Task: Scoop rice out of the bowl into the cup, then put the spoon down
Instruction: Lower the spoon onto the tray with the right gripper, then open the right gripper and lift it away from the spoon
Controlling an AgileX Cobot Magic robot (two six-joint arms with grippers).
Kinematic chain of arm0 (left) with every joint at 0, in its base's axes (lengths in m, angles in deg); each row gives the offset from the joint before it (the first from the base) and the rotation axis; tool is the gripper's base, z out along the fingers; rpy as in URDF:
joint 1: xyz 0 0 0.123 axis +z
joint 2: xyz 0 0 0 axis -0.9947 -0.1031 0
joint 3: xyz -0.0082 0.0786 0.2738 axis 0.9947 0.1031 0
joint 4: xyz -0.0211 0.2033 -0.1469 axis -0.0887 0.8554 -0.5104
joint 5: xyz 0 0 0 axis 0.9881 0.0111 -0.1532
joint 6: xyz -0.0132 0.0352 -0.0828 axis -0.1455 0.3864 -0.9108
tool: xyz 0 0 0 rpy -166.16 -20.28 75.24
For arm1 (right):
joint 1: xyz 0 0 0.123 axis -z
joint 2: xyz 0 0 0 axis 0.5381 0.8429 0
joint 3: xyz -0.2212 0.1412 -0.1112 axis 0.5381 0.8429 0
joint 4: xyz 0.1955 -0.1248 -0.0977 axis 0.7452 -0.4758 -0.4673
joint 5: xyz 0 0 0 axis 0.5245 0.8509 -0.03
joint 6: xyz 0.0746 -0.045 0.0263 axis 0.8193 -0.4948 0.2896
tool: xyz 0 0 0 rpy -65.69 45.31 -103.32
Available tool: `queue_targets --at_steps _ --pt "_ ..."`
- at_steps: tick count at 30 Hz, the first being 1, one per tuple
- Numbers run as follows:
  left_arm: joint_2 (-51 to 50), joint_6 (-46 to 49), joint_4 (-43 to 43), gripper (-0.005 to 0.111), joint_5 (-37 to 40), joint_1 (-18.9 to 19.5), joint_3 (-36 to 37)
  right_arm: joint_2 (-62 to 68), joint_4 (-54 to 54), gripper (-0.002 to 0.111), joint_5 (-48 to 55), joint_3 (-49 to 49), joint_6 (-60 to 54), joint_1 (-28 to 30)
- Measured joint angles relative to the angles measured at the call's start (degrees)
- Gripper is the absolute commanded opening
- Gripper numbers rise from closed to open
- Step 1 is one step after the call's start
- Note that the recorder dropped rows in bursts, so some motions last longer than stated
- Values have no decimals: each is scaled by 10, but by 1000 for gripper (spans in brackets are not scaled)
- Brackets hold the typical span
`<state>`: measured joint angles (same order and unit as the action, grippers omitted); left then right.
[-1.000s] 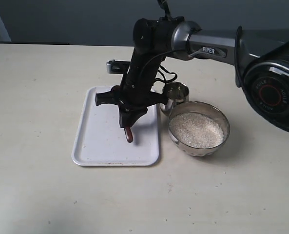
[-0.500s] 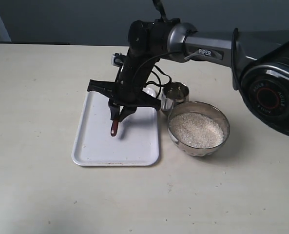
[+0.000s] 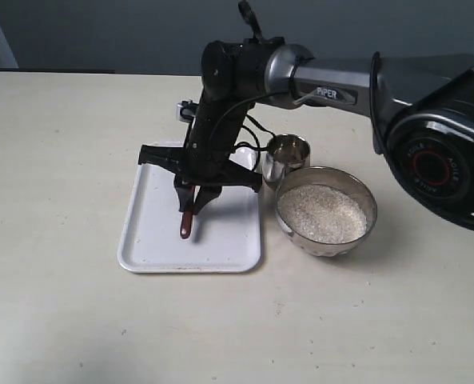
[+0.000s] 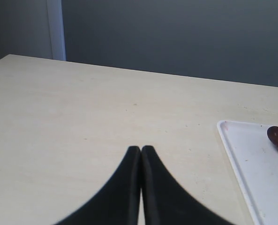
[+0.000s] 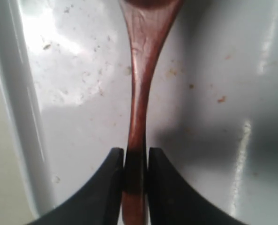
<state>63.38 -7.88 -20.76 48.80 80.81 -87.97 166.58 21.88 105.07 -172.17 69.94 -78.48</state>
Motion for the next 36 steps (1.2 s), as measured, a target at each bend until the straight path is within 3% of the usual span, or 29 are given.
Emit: queue_targets --at_steps 6,17,23,25,27,28,33,36 --pt "0 0 0 0 0 0 0 9 0 27 6 0 0 0" --pt "0 0 0 0 0 0 0 17 1 27 7 -2 0 -7" --pt "0 0 0 0 0 0 0 -44 -92 37 9 -1 0 7" --pt "0 0 0 0 0 0 0 -101 -143 32 18 -1 -8 10" --pt "0 0 0 0 0 0 0 -164 -199 4 35 -1 -16 10" --pt "0 0 0 0 0 0 0 -193 -231 0 40 -1 -19 10" --pt "0 0 0 0 0 0 0 -392 -392 0 30 36 -20 10" --pt "0 0 0 0 0 0 0 -551 -450 0 2 194 -1 10"
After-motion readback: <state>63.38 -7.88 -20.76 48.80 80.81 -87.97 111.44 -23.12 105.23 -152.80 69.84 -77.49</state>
